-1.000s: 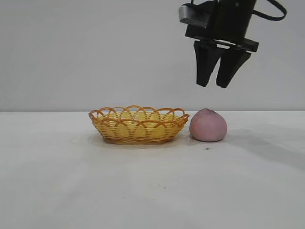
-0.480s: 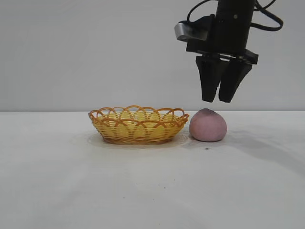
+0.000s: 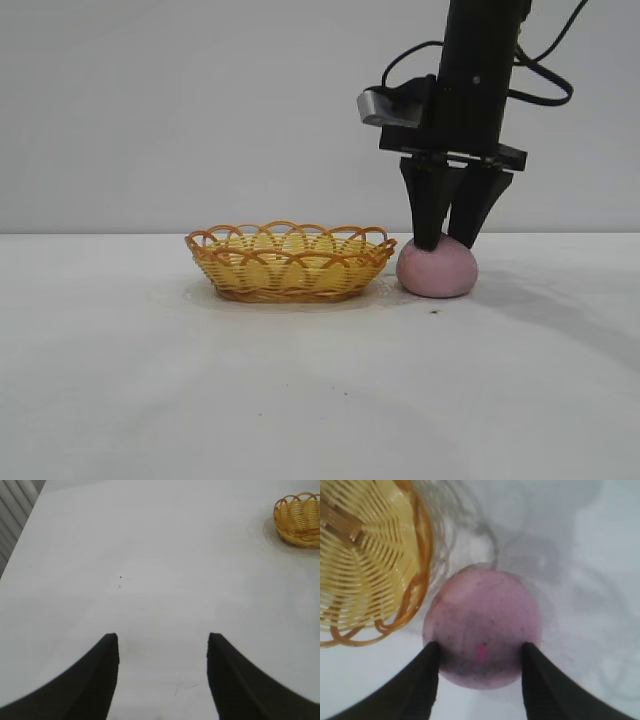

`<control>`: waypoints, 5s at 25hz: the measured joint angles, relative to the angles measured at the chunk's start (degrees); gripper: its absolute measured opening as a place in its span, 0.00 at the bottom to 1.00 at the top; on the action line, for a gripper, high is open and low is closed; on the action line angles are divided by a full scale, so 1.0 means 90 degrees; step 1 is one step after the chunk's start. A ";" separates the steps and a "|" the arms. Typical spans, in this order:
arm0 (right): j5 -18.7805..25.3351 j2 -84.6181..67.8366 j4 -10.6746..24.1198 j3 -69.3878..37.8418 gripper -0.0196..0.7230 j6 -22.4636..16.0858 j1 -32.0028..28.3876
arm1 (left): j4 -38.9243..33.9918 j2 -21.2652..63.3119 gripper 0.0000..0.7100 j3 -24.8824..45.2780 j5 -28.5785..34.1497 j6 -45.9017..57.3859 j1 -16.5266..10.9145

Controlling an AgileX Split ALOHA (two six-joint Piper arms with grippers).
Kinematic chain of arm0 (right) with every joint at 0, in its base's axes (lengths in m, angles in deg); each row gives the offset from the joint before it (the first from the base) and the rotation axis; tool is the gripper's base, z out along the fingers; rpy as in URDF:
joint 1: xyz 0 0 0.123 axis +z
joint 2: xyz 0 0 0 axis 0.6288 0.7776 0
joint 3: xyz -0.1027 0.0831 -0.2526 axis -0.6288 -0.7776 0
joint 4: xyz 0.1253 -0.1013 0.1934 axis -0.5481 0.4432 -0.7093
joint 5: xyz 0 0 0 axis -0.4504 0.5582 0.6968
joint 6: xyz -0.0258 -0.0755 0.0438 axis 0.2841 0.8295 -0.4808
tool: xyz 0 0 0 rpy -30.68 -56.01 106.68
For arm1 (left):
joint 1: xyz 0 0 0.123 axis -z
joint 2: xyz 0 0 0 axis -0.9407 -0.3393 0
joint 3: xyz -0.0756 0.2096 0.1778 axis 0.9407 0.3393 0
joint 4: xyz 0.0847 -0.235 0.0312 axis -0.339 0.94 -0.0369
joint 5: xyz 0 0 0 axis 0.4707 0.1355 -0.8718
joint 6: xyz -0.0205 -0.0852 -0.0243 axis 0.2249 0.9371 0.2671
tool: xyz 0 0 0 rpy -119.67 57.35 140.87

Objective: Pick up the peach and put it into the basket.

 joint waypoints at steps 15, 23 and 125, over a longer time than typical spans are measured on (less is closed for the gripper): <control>0.0118 -0.0024 0.0501 0.0952 0.03 -0.0238 0.0000 | 0.0000 0.0000 0.49 0.0000 0.0000 0.0000 0.0000; 0.0150 -0.0401 0.0072 0.1617 0.03 -0.0055 0.0358 | 0.0000 0.0000 0.49 0.0000 0.0000 0.0000 0.0000; 0.0075 -1.1793 0.0755 -0.6127 0.60 -0.2065 -0.2023 | 0.0000 0.0000 0.49 0.0000 0.0011 0.0000 0.0000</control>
